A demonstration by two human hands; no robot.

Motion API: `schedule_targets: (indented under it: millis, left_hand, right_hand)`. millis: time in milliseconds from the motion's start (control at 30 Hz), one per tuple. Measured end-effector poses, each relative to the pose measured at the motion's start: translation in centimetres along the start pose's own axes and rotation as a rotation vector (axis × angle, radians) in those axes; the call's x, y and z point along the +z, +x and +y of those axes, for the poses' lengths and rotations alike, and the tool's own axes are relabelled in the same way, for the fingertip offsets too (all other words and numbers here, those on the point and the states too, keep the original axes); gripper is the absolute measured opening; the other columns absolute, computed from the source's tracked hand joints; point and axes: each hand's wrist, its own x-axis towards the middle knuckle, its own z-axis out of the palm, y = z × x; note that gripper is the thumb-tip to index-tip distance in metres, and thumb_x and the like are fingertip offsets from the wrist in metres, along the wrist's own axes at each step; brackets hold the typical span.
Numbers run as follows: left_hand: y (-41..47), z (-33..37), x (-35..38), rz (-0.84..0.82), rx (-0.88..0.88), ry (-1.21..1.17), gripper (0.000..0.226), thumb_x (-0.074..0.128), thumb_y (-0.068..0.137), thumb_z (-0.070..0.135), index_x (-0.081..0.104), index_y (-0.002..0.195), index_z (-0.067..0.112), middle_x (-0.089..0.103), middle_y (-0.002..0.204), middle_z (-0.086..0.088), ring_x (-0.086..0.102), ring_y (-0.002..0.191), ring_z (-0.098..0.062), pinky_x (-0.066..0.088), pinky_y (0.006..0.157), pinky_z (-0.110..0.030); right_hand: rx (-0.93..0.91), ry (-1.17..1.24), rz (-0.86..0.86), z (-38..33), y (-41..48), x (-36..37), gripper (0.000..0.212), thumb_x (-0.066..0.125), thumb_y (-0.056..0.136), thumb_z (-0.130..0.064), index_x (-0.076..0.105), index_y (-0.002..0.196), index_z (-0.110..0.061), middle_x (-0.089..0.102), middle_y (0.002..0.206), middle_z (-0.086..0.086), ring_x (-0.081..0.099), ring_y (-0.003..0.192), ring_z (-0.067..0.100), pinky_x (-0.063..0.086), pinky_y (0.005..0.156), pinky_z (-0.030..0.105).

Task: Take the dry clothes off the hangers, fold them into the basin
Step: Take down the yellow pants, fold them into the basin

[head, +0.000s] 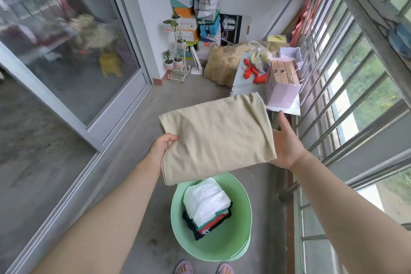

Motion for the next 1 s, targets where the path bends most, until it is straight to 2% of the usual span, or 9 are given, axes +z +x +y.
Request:
schedule_targets:
  millis: [100,200,300,433,567,667,767,833,1000]
  left_hand:
    - [0.2,-0.8,-2.0,0.03,-0.077,0.026,0.026,0.044,0.084,0.01,0.067,0.094,0.004,0.072,0.074,-0.011,0.07,0.063,-0.025,0.049,0.075,-0.035]
    - [1.3,-2.0,-4.1,0.062,-0.137,0.036,0.029,0.047,0.082,0.011,0.067,0.102,0.002,0.072,0.08,-0.012,0.07,0.069,-0.027,0.051,0.077,-0.036]
    - [2.9,-3.3,-6.2,0.075,-0.157,-0.005,0.036,0.052,0.086,0.018,0.064,0.116,0.003,0.072,0.094,-0.013,0.069,0.084,-0.028,0.051,0.081,-0.039]
    - [5.2,-4.6,-8.7,0.051,-0.175,-0.06,0.035,0.055,0.092,0.036,0.065,0.112,0.01,0.072,0.104,-0.009,0.067,0.097,-0.025,0.053,0.078,-0.04]
    - [7.7,-6.9,-11.9,0.023,-0.14,0.017,0.049,0.069,0.083,0.028,0.058,0.126,0.008,0.065,0.122,-0.014,0.063,0.11,-0.028,0.054,0.089,-0.043]
    - [9.6,-9.6,-14.4,0.077,-0.152,0.049,0.049,0.064,0.088,0.025,0.052,0.131,0.004,0.063,0.125,-0.017,0.061,0.114,-0.03,0.048,0.097,-0.046]
    - [11.3,-12.7,-16.3,0.142,-0.187,0.08,0.046,0.055,0.094,0.025,0.048,0.133,0.001,0.061,0.126,-0.018,0.06,0.115,-0.03,0.048,0.097,-0.045]
    - [12.1,-14.7,-17.2,0.162,-0.218,0.107,0.043,0.051,0.097,0.025,0.049,0.133,0.001,0.06,0.127,-0.019,0.059,0.115,-0.03,0.045,0.1,-0.048]
    - [15.0,-19.3,-18.3,0.209,-0.278,0.13,0.032,0.047,0.099,0.028,0.055,0.124,0.008,0.065,0.118,-0.014,0.063,0.105,-0.026,0.045,0.101,-0.046]
  right_hand:
    - [0.148,-0.186,0.037,1.0,0.9,0.0,0.082,0.079,0.044,-0.069,0.073,0.108,-0.02,0.066,0.122,0.006,0.065,0.109,0.021,0.057,0.08,0.034]
    - [0.264,-0.366,0.17,2.8,3.0,0.1,0.074,0.084,0.055,-0.054,0.067,0.115,-0.015,0.07,0.115,0.005,0.067,0.103,0.021,0.055,0.082,0.034]
    - [0.279,-0.452,0.381,5.4,6.4,-0.3,0.04,0.07,0.083,-0.025,0.063,0.117,-0.004,0.072,0.102,0.009,0.068,0.093,0.027,0.054,0.085,0.041]
    - [0.278,-0.436,0.535,8.9,9.9,-0.4,0.019,0.063,0.089,-0.018,0.063,0.103,-0.004,0.068,0.09,0.01,0.064,0.077,0.026,0.054,0.083,0.041]
    - [0.202,-0.448,0.62,12.4,12.5,-0.9,0.004,0.062,0.09,-0.011,0.061,0.09,-0.007,0.064,0.085,0.007,0.061,0.071,0.02,0.053,0.067,0.03]
    - [0.2,-0.447,0.678,15.6,13.9,-1.9,0.011,0.061,0.09,-0.007,0.057,0.082,-0.013,0.062,0.084,0.004,0.06,0.071,0.017,0.05,0.065,0.029]
    - [0.235,-0.425,0.724,19.1,14.9,-3.5,0.003,0.058,0.092,-0.009,0.056,0.095,-0.009,0.061,0.087,0.003,0.058,0.074,0.018,0.049,0.074,0.033]
    - [0.283,-0.425,0.762,21.4,15.3,-4.8,0.015,0.058,0.092,-0.012,0.056,0.105,-0.006,0.061,0.091,0.005,0.058,0.077,0.021,0.048,0.079,0.036]
    - [0.34,-0.38,0.831,25.9,16.8,-8.6,0.009,0.052,0.095,-0.011,0.051,0.104,-0.007,0.058,0.088,0.006,0.054,0.071,0.019,0.046,0.065,0.03]
